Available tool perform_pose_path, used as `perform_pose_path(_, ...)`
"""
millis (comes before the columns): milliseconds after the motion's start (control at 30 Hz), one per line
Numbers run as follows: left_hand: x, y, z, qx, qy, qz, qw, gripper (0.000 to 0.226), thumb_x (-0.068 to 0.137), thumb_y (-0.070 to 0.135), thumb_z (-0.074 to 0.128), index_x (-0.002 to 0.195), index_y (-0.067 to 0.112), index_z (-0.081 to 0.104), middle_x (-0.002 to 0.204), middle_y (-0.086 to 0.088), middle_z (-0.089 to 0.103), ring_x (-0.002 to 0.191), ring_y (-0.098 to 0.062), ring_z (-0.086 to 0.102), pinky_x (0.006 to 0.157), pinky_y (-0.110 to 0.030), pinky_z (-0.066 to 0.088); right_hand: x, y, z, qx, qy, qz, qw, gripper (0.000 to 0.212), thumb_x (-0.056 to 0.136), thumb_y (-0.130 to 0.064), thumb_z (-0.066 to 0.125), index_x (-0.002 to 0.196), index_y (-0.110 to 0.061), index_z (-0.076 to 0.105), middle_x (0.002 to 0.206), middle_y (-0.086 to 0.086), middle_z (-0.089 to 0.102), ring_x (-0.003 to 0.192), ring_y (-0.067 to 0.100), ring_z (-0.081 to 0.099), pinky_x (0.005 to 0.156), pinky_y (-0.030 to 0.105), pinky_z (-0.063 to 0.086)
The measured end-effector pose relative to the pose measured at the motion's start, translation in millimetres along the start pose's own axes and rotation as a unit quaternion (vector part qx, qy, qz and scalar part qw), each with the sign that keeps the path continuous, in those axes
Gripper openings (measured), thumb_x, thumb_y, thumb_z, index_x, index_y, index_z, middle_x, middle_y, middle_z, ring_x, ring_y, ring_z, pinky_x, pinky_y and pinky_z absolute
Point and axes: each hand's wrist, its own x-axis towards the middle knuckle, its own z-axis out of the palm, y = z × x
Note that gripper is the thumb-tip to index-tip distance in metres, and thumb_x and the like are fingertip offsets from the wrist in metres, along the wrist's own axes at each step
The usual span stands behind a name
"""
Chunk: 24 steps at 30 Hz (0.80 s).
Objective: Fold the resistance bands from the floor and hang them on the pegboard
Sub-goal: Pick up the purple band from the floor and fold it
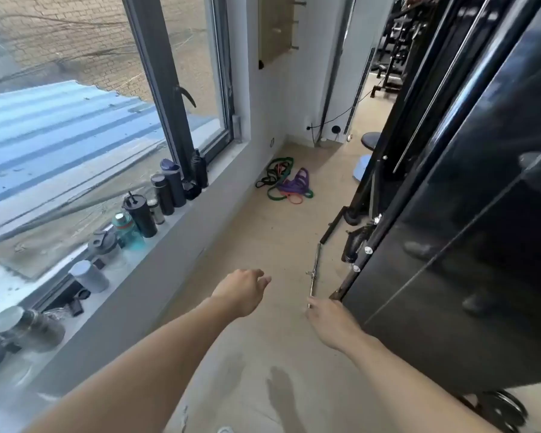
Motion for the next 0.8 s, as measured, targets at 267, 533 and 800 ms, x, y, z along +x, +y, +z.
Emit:
perform_pose_path(267,93.5,-50.0,3.4,0.028,-0.097,0.031,0.994,0.049,0.105,0.049,0.029,0.125,0.021,0.064,0.132,-0.01,0.065,0.122,-0.036,0.059,0.098,-0.039,0.049,96.1,-25.3,17.2,0.038,-0.025,0.077,0.996,0.032,0.109,-0.025,0.04,0.121,-0.012,0.066,0.128,0.016,0.07,0.123,0.035,0.061,0.089,0.036,0.046)
perform_pose_path(533,221.3,-32.4,-33.5,0.049,-0.114,0.062,0.99,0.04,0.108,0.04,0.029,0.089,0.015,0.054,0.115,-0.015,0.068,0.109,-0.041,0.06,0.084,-0.036,0.047,209.6,-14.6,-28.8,0.076,-0.037,0.105,0.991,0.04,0.108,-0.022,0.038,0.138,-0.013,0.063,0.143,0.013,0.064,0.133,0.03,0.058,0.105,0.032,0.045)
perform_pose_path(800,365.4,-5.4,-94.8,0.068,-0.085,0.023,0.994,0.04,0.107,0.041,0.031,0.106,0.017,0.063,0.113,-0.012,0.069,0.107,-0.038,0.062,0.082,-0.035,0.047,353.8,1.1,-125.2,0.067,-0.055,0.073,0.994,0.048,0.107,-0.023,0.039,0.153,-0.019,0.049,0.156,0.007,0.052,0.143,0.028,0.049,0.11,0.033,0.043)
